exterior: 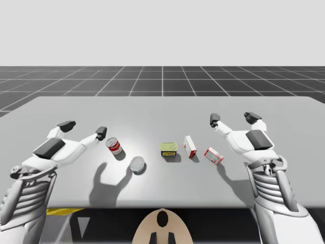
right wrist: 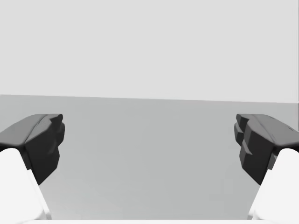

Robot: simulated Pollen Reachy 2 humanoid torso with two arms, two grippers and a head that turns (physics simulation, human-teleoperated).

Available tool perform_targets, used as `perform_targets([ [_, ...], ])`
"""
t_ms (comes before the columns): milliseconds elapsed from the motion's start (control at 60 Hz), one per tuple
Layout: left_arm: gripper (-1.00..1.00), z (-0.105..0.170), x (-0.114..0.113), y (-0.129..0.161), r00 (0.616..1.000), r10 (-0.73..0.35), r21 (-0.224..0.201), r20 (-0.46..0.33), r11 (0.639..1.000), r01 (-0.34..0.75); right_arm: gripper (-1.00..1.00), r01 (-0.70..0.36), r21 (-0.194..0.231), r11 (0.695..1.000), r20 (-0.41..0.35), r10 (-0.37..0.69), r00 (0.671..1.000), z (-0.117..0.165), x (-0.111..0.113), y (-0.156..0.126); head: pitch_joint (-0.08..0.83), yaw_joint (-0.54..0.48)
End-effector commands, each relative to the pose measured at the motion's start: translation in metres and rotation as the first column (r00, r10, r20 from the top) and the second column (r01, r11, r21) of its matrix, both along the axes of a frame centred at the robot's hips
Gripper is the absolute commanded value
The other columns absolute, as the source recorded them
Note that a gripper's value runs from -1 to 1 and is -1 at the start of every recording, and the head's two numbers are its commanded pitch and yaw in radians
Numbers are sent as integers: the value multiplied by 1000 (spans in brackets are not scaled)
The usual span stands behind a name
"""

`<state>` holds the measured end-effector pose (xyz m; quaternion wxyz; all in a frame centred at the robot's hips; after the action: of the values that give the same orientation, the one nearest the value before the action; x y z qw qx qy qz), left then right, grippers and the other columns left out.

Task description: Grasp the tuna can and hold it up.

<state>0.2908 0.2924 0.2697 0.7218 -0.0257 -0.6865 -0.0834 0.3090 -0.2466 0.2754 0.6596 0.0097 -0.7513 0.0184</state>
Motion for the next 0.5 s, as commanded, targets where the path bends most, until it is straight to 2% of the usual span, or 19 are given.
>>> perform_targets([
  [17,-1000,9,-25,-13,993,-108,60,-50,992,111,-1000,4,-9,1000,5,-4,1000,0,0,0,746,213],
  [33,-1000,9,-29,-15,991,-124,75,-52,989,127,-1000,5,-12,1000,7,-5,1000,0,0,0,746,214],
  [133,-1000,8,-43,-20,965,-238,78,-114,966,248,-1000,6,-19,1000,11,-5,1000,0,0,1,746,218],
  [217,-1000,4,-57,-23,920,-352,39,-172,931,364,-1000,7,-23,1000,13,-7,1000,0,0,1,746,219],
  [350,-1000,-8,-70,-25,878,-425,2,-219,900,436,-1000,8,-24,1000,14,-8,1000,0,-1,2,744,215],
  [417,-1000,-20,-76,-28,864,-437,8,-248,891,453,-1000,8,-25,1000,15,-8,1000,-1,-1,2,744,214],
  [500,-1000,-35,-81,-33,842,-458,-7,-285,880,476,-1000,8,-26,1000,17,-8,1000,0,-1,2,746,215],
])
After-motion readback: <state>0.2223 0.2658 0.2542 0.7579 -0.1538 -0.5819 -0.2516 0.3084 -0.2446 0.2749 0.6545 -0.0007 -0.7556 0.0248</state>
